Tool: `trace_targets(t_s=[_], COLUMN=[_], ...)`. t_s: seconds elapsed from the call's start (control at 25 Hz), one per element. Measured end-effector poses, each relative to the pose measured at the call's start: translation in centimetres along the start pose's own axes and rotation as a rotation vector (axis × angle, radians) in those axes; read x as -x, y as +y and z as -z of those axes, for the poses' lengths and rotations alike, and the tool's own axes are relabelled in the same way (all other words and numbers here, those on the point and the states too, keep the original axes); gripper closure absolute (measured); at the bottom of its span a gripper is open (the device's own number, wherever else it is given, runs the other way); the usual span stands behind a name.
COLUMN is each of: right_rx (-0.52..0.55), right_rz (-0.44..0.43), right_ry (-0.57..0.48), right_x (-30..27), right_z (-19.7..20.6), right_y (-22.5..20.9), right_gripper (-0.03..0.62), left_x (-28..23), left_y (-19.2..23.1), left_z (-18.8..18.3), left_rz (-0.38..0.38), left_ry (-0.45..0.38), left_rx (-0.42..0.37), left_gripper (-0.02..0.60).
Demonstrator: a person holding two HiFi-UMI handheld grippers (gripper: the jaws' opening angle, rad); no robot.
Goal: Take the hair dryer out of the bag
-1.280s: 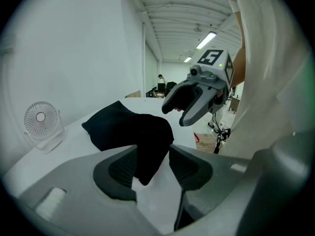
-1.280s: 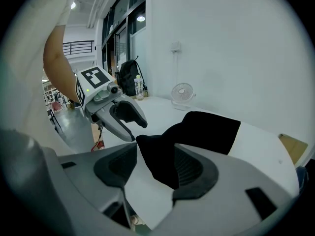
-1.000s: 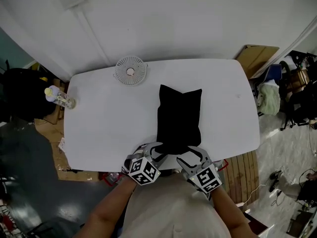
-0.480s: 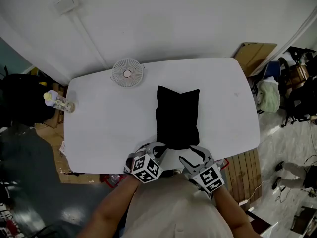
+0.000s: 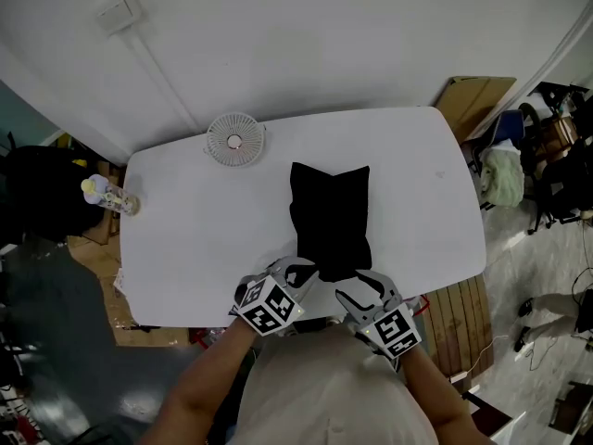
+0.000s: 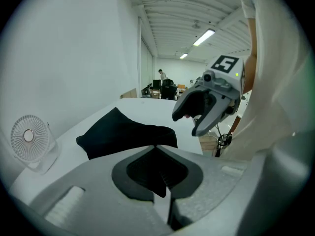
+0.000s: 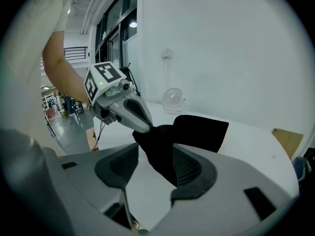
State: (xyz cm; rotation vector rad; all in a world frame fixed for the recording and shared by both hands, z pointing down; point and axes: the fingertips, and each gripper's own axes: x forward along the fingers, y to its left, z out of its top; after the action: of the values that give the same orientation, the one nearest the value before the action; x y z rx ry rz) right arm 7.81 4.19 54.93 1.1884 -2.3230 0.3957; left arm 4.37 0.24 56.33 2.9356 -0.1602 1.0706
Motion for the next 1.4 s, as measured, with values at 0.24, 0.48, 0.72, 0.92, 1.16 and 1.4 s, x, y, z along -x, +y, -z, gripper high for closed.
trace_targets(t_s=[0.24,0.48,0.72,0.92,1.16,1.4], right_rx=[-0.010,-0.030,-0.041,-0.023,0.026,0.108], right_rz=[0.006,0.018,0.017,0.012,-0.028,-0.053], right_ry=[-0.009,-0.024,-0.037,-0.044,-0.041,-0.001], right_x=[0.3,0.7,0.8,0.6,-0.7,-3.1], right_z=[0.0,-0.1,-0.3,-1.0,-3.5,-6.0], right_y=[-0.4,-0.8,-0.8,-1.6,-4.9,-9.6], right_gripper=[0.375,0.382,0.407,0.405,0.390,0.388], left_x=[-0.4,-1.6,-2.9,-3.5,-4.0,-4.4], left_y=[2.8,5.4,7.6,8.7,9.5,10.0], left_z=[-2.7,-3.4,-1.9,-0.8,-0.8,-1.6], left_rz=[-0.011,-0.046,-0.089,-0.116,-0.122,-0.120], left_ry=[-0.008,0.004,0.055,0.082,0.077,0.048], left_rx=[0.038,0.079,0.169,0.222,0.284,0.303], left_gripper=[0.563,0.563,0.563,0.563,0.563,0.563])
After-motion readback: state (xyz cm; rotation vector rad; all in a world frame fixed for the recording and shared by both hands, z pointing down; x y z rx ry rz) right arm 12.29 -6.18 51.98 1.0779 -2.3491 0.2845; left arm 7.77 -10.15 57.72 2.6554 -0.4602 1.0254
